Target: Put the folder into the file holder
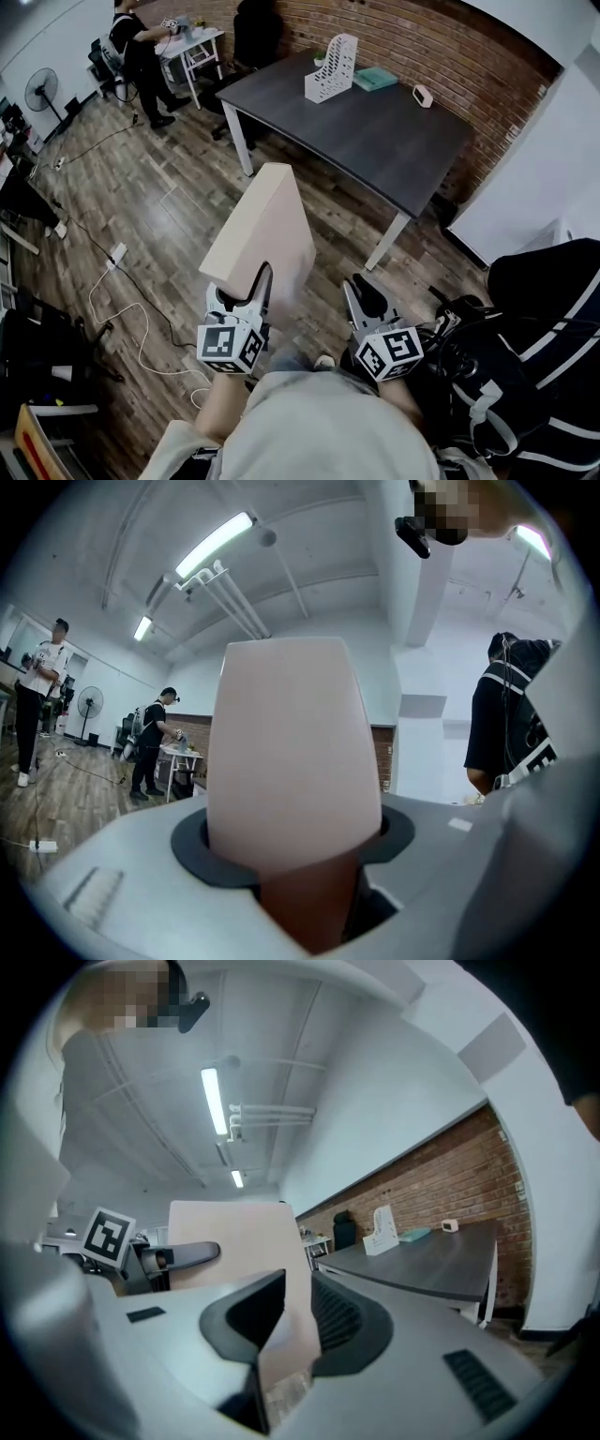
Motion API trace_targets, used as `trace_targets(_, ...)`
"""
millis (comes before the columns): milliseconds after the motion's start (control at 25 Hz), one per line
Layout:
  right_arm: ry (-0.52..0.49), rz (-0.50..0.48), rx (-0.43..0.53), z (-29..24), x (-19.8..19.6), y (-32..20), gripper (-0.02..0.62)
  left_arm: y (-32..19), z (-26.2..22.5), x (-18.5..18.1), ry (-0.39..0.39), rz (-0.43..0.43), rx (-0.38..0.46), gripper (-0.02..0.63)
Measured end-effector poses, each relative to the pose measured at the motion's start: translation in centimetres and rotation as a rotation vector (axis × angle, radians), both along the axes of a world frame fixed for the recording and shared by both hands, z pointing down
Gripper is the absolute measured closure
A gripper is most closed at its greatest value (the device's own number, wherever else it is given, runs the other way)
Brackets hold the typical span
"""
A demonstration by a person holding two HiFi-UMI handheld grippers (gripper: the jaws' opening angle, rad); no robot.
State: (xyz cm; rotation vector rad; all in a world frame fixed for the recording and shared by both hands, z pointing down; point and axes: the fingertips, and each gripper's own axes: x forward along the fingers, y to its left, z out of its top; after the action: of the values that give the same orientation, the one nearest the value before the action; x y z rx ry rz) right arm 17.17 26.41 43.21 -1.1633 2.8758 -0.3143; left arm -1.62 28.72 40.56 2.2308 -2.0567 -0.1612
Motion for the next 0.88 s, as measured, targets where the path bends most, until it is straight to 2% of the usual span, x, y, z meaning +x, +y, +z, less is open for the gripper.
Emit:
trace_targets(240, 0.025, 0.038, 0.009, -0.4, -2.0, -3.3, 0.459, -3.9, -0.5, -2.6, 0.03, 0.033, 0.013, 0.336)
trace_targets(520, 0.032, 0.068, 0.0, -0.2, -7.9, -9.3, 0.331, -10.8, -1.3, -8.2, 0.022, 0.102, 0.038, 0.336)
trace_targets(880, 0.05, 0.1, -0.001, 0.4, -14.4, -17.4, 0.238, -19.4, -1.4, -14.2, 0.008, 0.155, 0.051, 0.336)
